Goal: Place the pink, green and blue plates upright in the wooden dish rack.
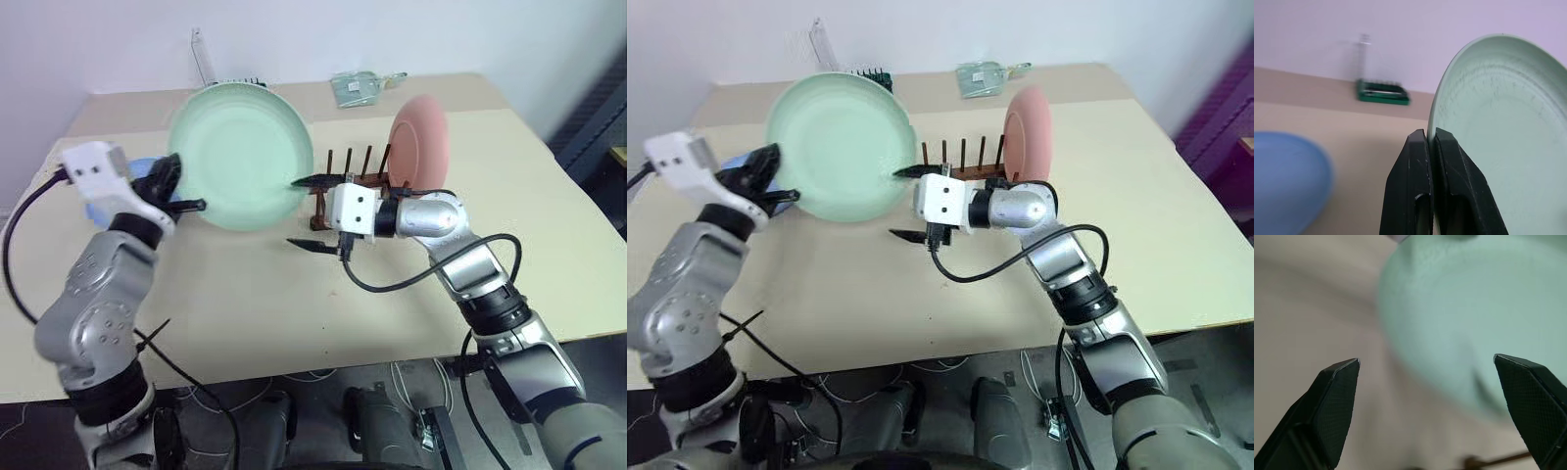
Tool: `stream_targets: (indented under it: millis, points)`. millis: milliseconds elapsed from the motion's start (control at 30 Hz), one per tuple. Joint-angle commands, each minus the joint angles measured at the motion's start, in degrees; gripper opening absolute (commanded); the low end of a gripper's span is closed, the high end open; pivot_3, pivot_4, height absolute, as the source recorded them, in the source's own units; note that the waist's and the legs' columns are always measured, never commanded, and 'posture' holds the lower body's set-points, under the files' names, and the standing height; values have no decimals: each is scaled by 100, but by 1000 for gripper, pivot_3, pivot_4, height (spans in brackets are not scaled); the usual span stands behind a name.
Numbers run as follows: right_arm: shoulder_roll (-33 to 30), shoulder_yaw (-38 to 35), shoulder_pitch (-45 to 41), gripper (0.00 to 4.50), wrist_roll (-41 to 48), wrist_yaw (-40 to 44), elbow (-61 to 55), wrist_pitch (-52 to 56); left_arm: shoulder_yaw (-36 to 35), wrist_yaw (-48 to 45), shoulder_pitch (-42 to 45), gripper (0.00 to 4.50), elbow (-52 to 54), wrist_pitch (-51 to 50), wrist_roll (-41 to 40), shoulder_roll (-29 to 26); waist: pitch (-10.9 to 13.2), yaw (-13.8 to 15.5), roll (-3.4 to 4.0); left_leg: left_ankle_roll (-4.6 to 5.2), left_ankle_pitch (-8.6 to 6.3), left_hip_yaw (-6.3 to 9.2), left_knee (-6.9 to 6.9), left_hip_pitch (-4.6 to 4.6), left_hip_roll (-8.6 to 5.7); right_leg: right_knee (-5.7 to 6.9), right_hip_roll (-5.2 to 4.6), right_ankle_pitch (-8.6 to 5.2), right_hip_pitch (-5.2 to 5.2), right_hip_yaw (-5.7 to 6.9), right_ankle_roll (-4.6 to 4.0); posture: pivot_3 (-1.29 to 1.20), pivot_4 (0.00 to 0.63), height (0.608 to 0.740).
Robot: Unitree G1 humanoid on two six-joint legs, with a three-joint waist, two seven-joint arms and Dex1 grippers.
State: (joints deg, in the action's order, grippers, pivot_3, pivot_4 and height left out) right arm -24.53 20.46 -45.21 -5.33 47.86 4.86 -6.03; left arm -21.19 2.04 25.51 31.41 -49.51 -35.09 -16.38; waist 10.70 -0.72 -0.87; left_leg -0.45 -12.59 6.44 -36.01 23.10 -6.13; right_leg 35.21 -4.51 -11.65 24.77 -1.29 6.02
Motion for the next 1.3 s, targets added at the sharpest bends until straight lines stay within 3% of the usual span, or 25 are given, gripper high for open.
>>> stream_targets:
  millis: [33,200,267,333,467,533,667,733,800,900,967,1067,1167,1233,1300]
  points:
    - [20,78,-356,4488,-832,-716,439,-954,232,196,421,0,-19,-117,62,6,0,3,-1,0,0,0,0,0,0,0,0,0,1,0,0,0,150,740]
    - [-61,201,-357,4488,-1381,-1043,809,-1515,308,242,562,0,-43,-301,-62,84,2,1,-2,-12,9,0,0,1,-1,-1,0,0,0,-1,0,0,150,740]
    - [-61,169,-327,3952,-1493,-1155,808,-1627,274,281,569,0,-49,-354,-76,101,3,1,-3,-13,10,1,0,2,-1,-1,1,0,0,-1,0,0,150,740]
    - [-80,160,-300,3176,-1631,-1259,794,-1752,216,322,576,0,-77,-384,-120,131,3,1,-3,-13,10,1,0,2,-1,0,1,0,0,-1,0,0,150,740]
    - [-136,159,-265,1037,-1903,-1450,856,-2002,-28,460,608,0,-166,-408,-358,312,3,4,-3,-14,10,2,-1,2,-1,0,1,0,0,-1,0,0,150,740]
    - [-152,144,-285,115,-2048,-1591,927,-2106,-220,556,632,627,-203,-377,-580,469,3,4,-4,-14,10,2,-3,2,-1,-1,1,0,-1,-1,0,0,150,740]
    - [-188,156,-322,0,-2167,-1749,1032,-2244,-493,719,740,2460,-216,-227,-930,679,5,8,-8,-15,12,3,-6,2,-2,0,1,0,-3,-1,1,0,150,740]
    - [-205,161,-346,0,-2201,-1819,1091,-2299,-863,910,1098,3463,-180,462,-1209,946,10,15,-16,-16,12,3,-5,2,-2,0,1,0,-3,-1,1,0,150,740]
    - [-200,114,-361,0,-2122,-1866,1119,-2361,-1261,1175,1414,3463,-267,1111,-1218,1017,19,16,-31,-20,15,8,-8,3,-1,-1,2,0,-3,2,0,0,150,740]
    - [-82,-226,-406,0,-1439,-1755,1015,-2208,-1289,1132,1246,3463,-504,1546,-424,417,18,-34,-27,-23,16,-3,3,-3,0,-3,4,0,-2,-5,0,0,150,740]
    - [80,-568,-417,0,-529,-1453,746,-1727,-1012,771,850,3463,-601,1715,69,-133,17,-30,-26,-23,17,-9,17,-15,2,0,8,0,-3,-15,-1,0,150,740]
    - [552,-1578,-483,0,2016,-1185,-268,870,-110,-387,-207,3463,-652,1763,592,-983,22,-41,-19,-20,17,-6,18,-16,5,1,11,0,-5,-19,-2,0,150,740]
    - [749,-2770,-650,0,4434,-1867,-849,3253,798,-1353,-941,3463,-496,1884,599,-1192,22,78,-17,26,-11,14,6,-11,0,1,5,0,-14,-11,-4,0,150,740]
    - [729,-3210,-674,0,5212,-2275,-970,4164,1333,-1962,-1214,3463,-343,1888,424,-1153,21,147,-19,27,-17,15,0,-11,-3,-6,1,-6,-19,-10,-24,0,150,740]
    - [677,-3308,-620,0,5328,-2544,-1056,4558,1728,-2460,-1365,3463,-220,1777,195,-1113,22,141,-18,20,-22,15,2,-9,-1,-13,-4,-8,-19,-8,-32,0,150,740]
